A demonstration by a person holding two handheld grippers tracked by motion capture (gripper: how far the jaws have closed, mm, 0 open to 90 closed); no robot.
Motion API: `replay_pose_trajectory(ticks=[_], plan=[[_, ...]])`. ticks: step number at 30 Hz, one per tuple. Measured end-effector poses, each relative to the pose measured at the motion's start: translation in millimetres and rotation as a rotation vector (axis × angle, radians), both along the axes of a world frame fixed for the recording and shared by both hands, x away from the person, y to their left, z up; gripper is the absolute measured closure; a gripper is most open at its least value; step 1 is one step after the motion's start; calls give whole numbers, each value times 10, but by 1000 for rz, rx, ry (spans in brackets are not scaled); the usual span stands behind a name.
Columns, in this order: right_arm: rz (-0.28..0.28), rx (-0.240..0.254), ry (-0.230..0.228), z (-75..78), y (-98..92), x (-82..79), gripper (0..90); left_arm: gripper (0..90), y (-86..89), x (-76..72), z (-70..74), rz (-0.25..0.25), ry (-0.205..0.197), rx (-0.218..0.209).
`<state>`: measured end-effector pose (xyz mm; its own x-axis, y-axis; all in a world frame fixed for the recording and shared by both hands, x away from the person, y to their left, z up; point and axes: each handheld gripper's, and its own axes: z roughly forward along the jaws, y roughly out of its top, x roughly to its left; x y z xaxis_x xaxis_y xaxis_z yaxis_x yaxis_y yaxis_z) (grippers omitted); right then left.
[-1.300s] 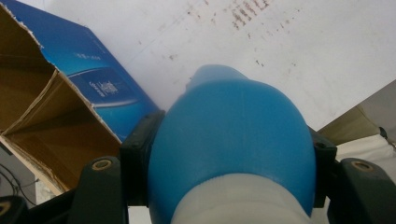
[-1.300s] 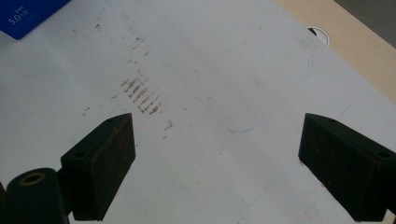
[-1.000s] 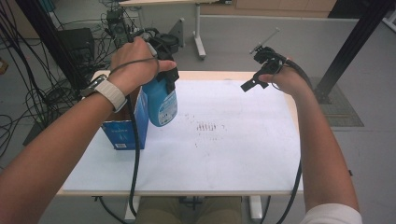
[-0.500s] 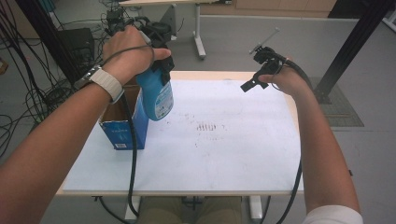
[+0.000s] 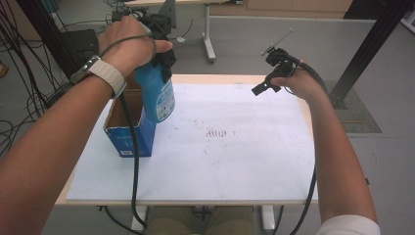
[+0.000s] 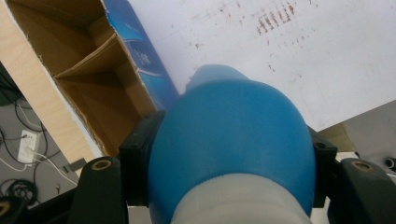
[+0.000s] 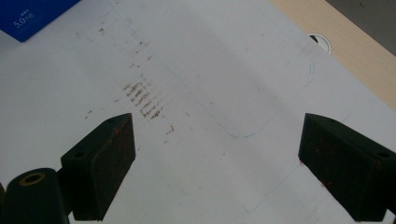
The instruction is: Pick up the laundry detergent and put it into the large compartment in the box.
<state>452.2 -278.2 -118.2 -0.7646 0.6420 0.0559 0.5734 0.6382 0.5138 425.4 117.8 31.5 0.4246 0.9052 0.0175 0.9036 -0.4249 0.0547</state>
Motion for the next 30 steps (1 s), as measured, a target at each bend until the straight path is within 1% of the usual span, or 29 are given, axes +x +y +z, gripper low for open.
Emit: replay_pose_trajectory(ticks=[5,6,9,13,16,20,24,30], plan=[[7,-1,1,-6,18,8,109,379,68,31,37,27,9,-8],[9,-3,0,-6,23,8,109,379,81,27,46,32,4,-10],[12,-3,-1,-7,25,12,109,379,104,30,80,46,4,0],[10,5,-2,-7,18,8,109,379,192,46,137,77,3,-4],[10,1,-2,-9,22,13,109,379,254,65,171,92,6,-5],[11,1,1,-14,23,21,109,379,323,70,202,128,-4,-12],[11,-1,0,-12,23,29,109,378,346,80,241,139,-6,-4],[12,4,4,-30,20,44,107,378,460,104,266,175,-5,-29]])
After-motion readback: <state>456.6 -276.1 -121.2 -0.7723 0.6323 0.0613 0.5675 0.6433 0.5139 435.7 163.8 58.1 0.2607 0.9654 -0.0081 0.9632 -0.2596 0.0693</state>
